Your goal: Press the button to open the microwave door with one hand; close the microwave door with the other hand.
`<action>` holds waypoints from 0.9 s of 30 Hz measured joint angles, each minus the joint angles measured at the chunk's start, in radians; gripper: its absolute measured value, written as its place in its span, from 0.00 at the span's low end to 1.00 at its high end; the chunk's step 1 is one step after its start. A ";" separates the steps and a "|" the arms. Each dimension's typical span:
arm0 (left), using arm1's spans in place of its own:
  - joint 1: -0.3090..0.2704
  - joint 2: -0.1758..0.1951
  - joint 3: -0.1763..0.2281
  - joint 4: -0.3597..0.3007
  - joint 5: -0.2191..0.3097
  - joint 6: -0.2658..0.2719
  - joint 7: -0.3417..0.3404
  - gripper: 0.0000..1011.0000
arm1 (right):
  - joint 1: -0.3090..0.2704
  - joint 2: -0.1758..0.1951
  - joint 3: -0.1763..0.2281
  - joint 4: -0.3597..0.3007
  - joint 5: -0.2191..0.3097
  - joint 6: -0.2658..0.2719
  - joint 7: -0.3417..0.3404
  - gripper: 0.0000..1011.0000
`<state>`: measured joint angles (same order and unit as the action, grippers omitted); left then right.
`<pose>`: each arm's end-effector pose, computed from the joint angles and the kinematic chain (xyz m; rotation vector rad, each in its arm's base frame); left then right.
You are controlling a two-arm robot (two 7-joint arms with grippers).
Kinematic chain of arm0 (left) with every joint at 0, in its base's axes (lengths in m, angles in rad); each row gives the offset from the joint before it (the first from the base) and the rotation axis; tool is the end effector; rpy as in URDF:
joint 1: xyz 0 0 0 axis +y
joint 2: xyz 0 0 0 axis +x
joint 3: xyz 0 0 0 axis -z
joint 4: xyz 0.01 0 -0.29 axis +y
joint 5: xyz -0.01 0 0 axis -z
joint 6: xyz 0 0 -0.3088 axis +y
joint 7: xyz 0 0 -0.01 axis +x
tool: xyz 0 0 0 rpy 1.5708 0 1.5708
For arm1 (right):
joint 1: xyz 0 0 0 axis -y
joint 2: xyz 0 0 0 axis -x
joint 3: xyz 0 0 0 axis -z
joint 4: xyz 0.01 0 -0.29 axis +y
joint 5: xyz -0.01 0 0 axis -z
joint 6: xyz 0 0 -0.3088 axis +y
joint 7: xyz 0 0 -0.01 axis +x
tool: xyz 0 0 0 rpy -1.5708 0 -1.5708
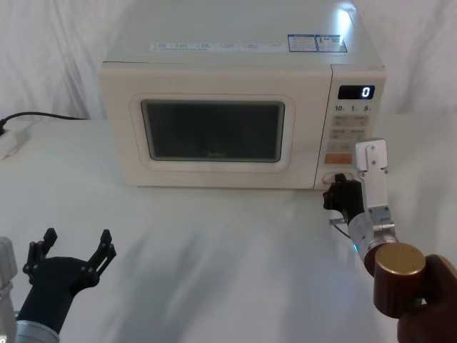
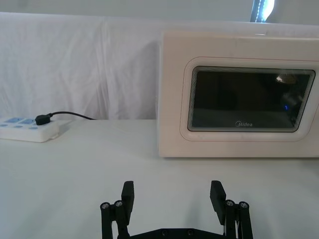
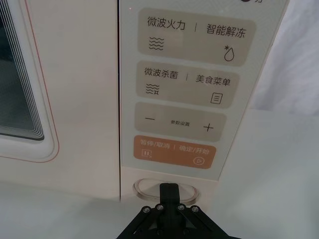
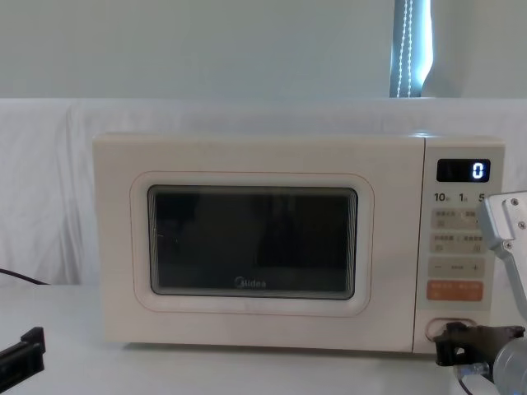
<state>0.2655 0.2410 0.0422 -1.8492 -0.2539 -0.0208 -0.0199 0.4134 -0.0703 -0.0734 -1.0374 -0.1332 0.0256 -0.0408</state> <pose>0.2529 0.0375 -0.2853 -0.0381 0.0141 1.4459 0.4392 0.0528 -0.3078 -0.1883 0.0203 -1.5036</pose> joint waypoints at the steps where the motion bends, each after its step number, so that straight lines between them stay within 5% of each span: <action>1: 0.000 0.000 0.000 0.000 0.000 0.000 0.000 0.99 | 0.000 0.000 0.000 0.001 0.000 0.000 0.000 0.00; 27: 0.000 0.000 0.000 0.000 0.000 0.000 0.000 0.99 | 0.016 -0.005 0.024 0.027 0.023 -0.020 0.002 0.00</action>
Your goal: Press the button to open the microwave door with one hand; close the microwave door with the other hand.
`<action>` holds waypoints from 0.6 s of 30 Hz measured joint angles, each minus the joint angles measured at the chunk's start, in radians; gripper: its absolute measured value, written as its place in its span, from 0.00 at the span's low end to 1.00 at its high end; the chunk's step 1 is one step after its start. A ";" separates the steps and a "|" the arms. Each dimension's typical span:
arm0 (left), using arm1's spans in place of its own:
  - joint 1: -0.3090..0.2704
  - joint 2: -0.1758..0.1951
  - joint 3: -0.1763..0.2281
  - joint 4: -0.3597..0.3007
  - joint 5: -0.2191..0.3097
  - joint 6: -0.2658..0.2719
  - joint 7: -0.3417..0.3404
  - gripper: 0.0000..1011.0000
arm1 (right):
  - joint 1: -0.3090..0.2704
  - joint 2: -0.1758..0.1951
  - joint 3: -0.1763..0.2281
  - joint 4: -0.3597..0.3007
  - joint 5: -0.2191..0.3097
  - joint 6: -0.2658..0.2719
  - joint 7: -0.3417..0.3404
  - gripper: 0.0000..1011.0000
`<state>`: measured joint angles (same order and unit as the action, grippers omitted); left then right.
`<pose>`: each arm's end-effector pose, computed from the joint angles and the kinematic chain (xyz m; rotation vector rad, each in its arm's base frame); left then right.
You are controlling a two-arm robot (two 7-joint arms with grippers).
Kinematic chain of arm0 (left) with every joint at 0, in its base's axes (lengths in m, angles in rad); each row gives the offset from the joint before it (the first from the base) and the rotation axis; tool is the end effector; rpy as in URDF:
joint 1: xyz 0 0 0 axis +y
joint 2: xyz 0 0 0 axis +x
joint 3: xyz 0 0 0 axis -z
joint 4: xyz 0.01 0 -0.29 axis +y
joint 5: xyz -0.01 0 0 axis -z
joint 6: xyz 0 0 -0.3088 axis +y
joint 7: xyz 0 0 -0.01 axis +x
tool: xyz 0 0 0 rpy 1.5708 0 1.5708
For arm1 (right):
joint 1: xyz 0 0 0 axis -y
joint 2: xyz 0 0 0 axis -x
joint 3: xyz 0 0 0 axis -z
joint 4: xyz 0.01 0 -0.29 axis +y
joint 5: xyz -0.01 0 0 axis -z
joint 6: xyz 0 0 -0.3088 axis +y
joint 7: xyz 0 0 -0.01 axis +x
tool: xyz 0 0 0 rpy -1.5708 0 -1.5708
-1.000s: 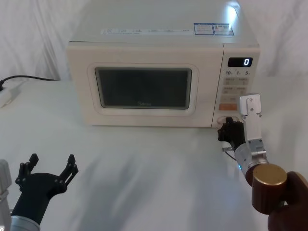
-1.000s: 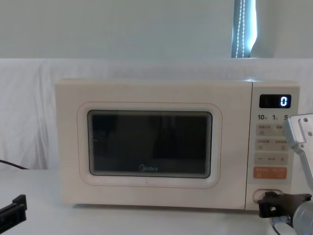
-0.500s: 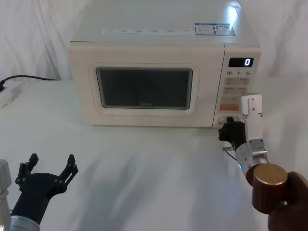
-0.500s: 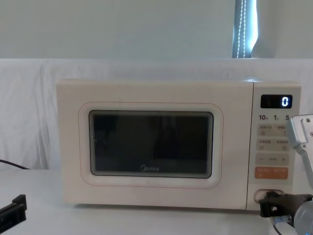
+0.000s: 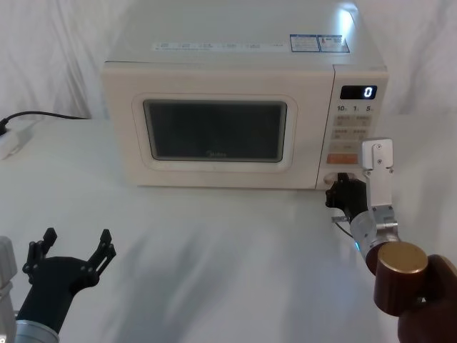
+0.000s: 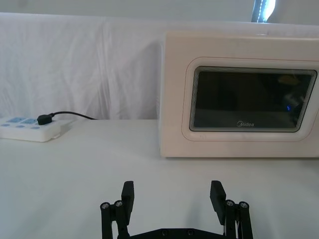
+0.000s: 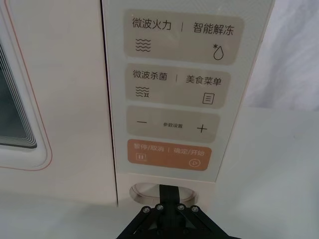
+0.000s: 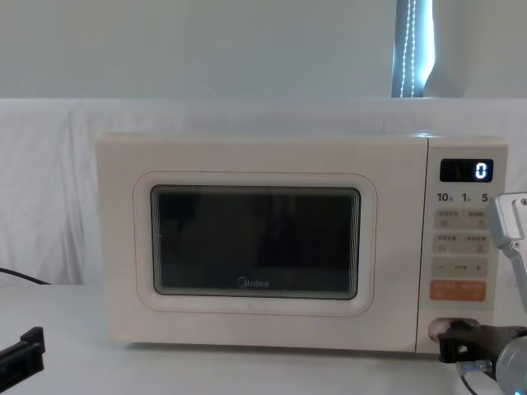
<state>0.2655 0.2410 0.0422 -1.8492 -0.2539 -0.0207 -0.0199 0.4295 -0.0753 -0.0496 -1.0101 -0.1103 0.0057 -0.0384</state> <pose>0.2529 0.0375 -0.2853 -0.0380 0.0142 1.4459 0.4433 0.0488 -0.3092 -0.1553 0.0460 -1.5198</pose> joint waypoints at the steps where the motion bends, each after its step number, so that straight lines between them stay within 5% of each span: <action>1: 0.000 0.000 0.000 0.000 0.000 0.000 0.000 0.99 | 0.001 0.000 0.000 0.002 0.000 -0.001 0.000 0.00; 18: 0.000 0.000 0.000 0.000 0.000 0.000 0.000 0.99 | 0.023 0.003 0.001 0.035 0.004 -0.013 0.004 0.00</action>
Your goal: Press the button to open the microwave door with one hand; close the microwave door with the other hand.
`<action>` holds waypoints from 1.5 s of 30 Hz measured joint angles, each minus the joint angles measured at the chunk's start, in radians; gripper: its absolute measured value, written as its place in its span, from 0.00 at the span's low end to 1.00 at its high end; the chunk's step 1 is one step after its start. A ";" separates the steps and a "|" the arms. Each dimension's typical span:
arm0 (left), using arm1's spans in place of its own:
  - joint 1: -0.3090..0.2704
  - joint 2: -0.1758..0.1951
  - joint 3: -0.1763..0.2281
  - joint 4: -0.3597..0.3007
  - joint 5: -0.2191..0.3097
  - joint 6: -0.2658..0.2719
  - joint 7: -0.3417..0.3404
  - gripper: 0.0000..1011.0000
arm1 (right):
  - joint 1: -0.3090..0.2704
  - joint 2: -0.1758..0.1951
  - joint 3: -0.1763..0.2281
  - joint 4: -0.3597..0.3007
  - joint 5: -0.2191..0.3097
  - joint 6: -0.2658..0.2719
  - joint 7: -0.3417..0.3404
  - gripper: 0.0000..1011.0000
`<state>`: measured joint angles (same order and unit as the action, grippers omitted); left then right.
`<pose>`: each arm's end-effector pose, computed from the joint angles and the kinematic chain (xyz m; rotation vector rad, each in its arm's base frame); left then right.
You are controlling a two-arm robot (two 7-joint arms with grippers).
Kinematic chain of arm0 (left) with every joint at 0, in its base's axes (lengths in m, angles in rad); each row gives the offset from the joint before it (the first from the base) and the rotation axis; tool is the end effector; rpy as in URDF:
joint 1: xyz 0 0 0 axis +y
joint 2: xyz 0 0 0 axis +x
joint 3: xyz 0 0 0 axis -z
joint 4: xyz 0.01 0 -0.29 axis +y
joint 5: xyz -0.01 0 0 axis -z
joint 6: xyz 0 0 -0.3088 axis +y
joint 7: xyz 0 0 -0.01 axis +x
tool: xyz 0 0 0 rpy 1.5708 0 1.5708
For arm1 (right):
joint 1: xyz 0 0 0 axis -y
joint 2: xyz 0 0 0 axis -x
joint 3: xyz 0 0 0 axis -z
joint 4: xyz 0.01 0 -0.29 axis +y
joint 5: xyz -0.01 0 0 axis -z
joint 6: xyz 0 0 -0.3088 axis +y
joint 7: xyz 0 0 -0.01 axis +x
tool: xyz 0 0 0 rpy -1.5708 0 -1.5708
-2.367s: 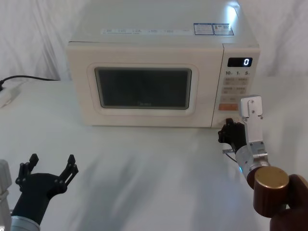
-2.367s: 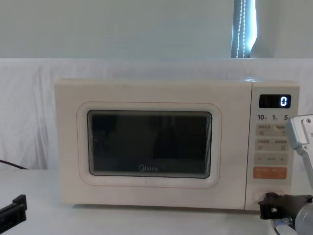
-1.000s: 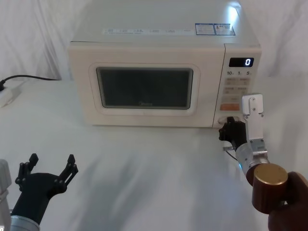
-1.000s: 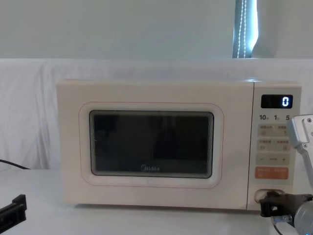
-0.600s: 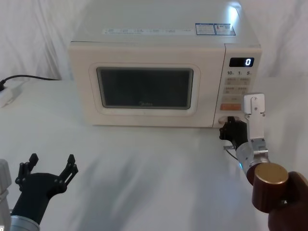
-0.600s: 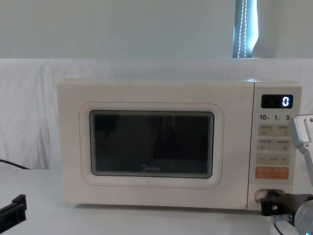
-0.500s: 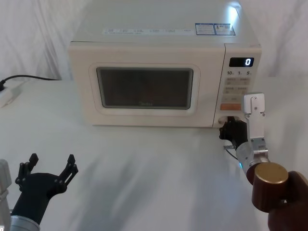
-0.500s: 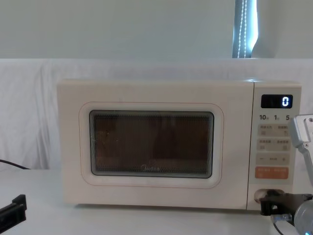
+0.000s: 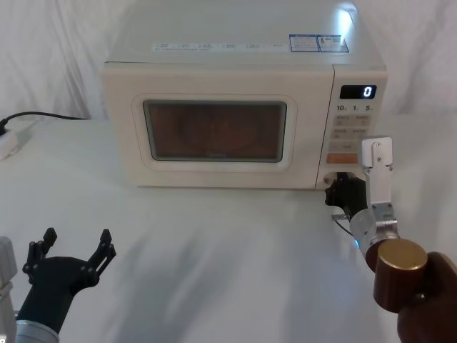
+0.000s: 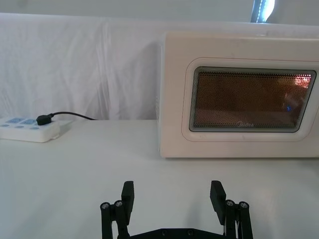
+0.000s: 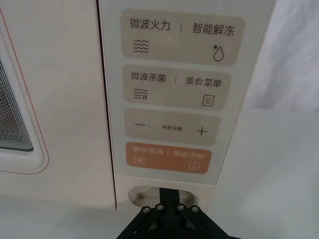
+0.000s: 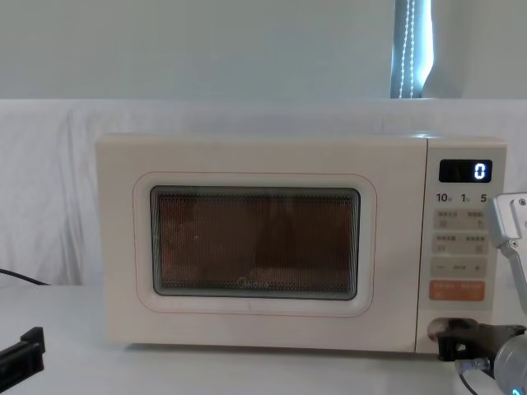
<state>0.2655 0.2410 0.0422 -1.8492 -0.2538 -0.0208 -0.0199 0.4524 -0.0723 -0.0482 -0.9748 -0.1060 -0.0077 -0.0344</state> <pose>0.2529 0.0375 -0.2853 -0.0380 0.0140 1.4459 0.4486 0.0474 -0.3101 -0.1542 0.0463 -1.5165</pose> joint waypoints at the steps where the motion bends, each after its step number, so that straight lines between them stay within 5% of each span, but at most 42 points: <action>1: 0.000 0.000 0.000 0.000 0.000 0.000 0.000 0.99 | 0.003 0.000 0.000 0.004 0.000 -0.001 0.000 0.00; 24: 0.000 0.000 0.000 0.000 0.000 0.000 0.000 0.99 | 0.019 0.006 0.001 0.033 0.012 -0.015 0.013 0.00; 45: 0.000 0.000 0.000 0.000 0.000 0.000 0.000 0.99 | -0.086 0.016 -0.037 -0.135 0.018 0.028 0.051 0.00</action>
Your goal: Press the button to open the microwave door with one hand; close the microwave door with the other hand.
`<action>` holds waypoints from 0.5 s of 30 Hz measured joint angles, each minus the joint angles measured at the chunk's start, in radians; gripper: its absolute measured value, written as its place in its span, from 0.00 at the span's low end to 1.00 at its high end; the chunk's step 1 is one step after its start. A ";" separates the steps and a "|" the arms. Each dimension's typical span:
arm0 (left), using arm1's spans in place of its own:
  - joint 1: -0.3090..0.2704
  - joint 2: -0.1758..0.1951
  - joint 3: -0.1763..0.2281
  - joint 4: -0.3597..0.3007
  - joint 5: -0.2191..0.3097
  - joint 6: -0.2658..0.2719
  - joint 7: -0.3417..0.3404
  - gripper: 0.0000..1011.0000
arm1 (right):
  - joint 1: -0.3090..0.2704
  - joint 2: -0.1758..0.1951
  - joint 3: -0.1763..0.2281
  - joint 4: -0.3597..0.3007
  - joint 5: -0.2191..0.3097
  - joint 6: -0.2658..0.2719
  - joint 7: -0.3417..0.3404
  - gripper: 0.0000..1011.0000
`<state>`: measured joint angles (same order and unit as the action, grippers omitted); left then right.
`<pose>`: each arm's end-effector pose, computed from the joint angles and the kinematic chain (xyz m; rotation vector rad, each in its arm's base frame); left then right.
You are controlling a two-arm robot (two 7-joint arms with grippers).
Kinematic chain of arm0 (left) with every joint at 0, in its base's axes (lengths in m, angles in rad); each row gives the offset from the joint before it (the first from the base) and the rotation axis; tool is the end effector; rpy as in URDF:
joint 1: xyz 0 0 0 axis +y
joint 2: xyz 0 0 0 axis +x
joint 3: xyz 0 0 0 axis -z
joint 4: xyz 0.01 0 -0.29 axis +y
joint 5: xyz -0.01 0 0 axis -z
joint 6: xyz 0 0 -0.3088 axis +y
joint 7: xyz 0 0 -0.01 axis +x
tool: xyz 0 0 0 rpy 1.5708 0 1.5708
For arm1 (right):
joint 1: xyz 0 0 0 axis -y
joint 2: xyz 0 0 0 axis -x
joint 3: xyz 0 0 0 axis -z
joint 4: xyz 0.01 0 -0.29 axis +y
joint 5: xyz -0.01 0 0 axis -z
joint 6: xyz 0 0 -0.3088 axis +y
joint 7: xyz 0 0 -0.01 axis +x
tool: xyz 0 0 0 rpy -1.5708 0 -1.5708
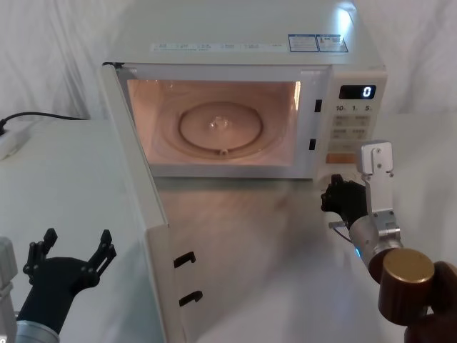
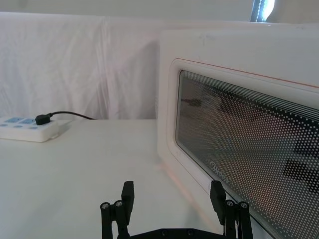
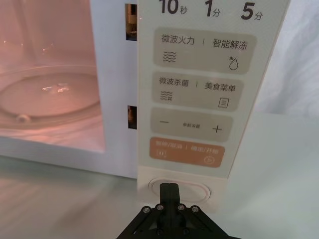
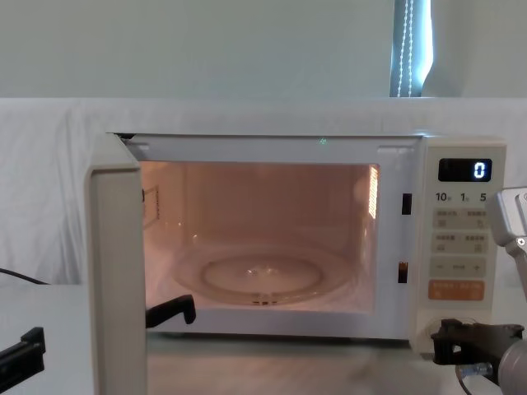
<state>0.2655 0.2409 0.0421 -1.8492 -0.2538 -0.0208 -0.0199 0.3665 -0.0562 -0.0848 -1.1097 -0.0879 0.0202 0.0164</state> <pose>0.2529 0.0375 -0.2853 -0.0381 0.0141 1.4461 0.4279 0.0494 -0.3059 -0.1383 0.0292 -1.4486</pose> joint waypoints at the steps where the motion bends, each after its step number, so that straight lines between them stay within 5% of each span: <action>1: 0.000 0.000 0.000 0.000 0.000 0.000 0.000 0.99 | -0.010 0.001 -0.002 -0.013 0.000 0.003 0.001 0.00; 15: 0.000 0.000 0.000 0.000 0.000 0.000 0.000 0.99 | -0.130 0.020 -0.025 -0.183 0.015 0.016 0.035 0.00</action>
<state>0.2655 0.2410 0.0421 -1.8492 -0.2538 -0.0207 -0.0199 0.2367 -0.0363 -0.1102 -1.2924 -0.0732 0.0364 0.0512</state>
